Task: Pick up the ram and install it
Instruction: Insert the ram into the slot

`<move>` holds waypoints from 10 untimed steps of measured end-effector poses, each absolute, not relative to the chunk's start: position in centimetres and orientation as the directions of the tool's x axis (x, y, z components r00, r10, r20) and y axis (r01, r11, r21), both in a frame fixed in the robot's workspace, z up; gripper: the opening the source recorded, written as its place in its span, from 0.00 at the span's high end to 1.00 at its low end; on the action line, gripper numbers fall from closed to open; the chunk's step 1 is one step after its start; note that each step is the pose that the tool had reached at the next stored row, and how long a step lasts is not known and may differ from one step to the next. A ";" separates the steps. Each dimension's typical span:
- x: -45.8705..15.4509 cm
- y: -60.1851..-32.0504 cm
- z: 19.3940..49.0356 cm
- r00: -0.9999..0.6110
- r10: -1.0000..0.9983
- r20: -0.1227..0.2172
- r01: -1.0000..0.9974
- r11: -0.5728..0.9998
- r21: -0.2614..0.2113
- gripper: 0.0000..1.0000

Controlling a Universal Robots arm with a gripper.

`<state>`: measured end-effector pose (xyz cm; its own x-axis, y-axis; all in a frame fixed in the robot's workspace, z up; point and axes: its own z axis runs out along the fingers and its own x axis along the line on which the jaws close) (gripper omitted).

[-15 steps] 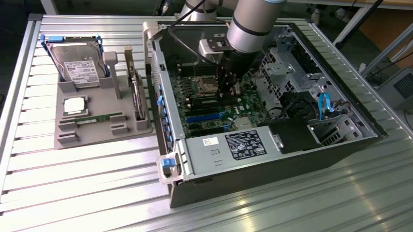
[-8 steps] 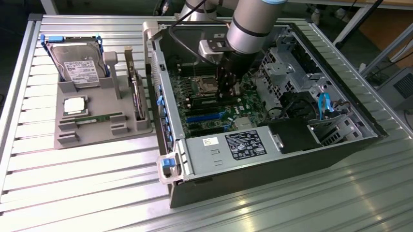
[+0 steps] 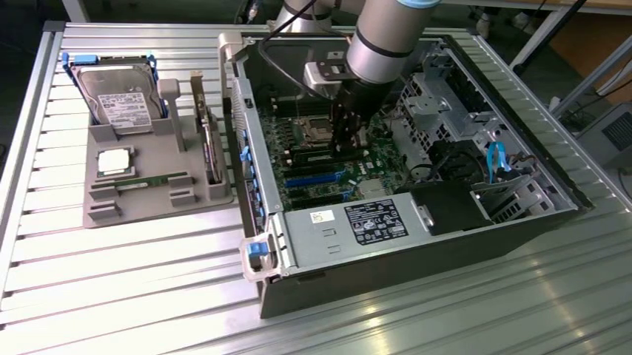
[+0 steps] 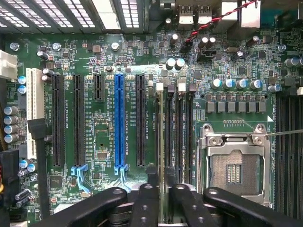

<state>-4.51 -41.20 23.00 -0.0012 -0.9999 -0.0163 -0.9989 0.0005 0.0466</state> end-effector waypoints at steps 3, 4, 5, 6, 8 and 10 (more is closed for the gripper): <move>-4.5 -41.2 24.3 -0.002 -1.000 -0.016 -0.999 0.001 0.047 0.80; -4.5 -41.0 25.2 -0.002 -1.000 -0.016 -0.999 0.001 0.046 0.80; -4.5 -40.7 26.0 -0.002 -1.000 -0.015 -0.999 0.001 0.046 0.88; -4.5 -40.5 26.5 -0.002 -1.000 -0.015 -0.999 0.001 0.046 0.90; -4.0 -40.3 27.2 -0.002 -1.000 -0.015 -0.999 0.001 0.046 0.90; -2.4 -40.4 27.2 -0.002 -1.000 -0.015 -0.999 0.001 0.048 0.90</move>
<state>-2.35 -40.35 27.22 -0.0016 -0.9999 -0.0151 -0.9989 0.0008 0.0476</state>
